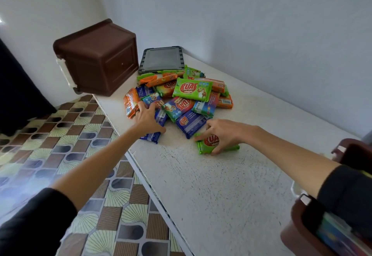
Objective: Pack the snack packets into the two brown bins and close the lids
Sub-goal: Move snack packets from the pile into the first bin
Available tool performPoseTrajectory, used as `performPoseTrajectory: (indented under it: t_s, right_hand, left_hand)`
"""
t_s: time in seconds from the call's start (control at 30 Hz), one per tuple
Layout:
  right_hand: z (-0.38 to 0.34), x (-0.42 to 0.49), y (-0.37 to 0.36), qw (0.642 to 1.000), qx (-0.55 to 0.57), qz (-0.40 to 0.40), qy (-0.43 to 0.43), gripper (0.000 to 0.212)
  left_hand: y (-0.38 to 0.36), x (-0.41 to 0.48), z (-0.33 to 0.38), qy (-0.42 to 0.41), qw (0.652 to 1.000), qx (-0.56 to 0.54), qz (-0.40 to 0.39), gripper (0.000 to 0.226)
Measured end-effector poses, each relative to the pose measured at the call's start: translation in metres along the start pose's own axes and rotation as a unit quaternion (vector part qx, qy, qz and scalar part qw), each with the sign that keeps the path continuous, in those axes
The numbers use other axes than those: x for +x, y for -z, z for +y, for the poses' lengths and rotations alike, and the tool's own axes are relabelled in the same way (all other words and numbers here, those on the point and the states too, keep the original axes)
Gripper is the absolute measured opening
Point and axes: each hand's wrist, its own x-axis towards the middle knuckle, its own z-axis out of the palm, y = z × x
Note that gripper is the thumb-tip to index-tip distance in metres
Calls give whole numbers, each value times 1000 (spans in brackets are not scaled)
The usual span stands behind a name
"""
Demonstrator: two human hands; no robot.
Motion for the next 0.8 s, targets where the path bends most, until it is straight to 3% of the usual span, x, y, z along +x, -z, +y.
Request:
performPoseTrajectory:
  t_s: [0.13,0.27,0.37,0.5,0.63,0.8]
  right_hand:
    - [5,-5,9,999,14,20,-27,64]
    - [10,-18,27,990,40,106,-84,66]
    - [8,-38,43,973,37,180,-139,67]
    - [8,-87,63,943,67,245,-213,67]
    - [6,-164,67,915,79,276,-282,66]
    - [-15,-263,48,892,89,261,-358,66]
  left_hand:
    - [11,-7,-4,11,999,-29,13,77]
    - [37,-15,5,-15,997,-30,66,78]
    - [62,-22,32,-86,992,-50,81,79]
    - [86,-35,90,-219,974,-37,44,83]
    - [97,-58,152,-358,932,-55,-16,79]
    - [93,-101,220,-511,852,-61,-96,77]
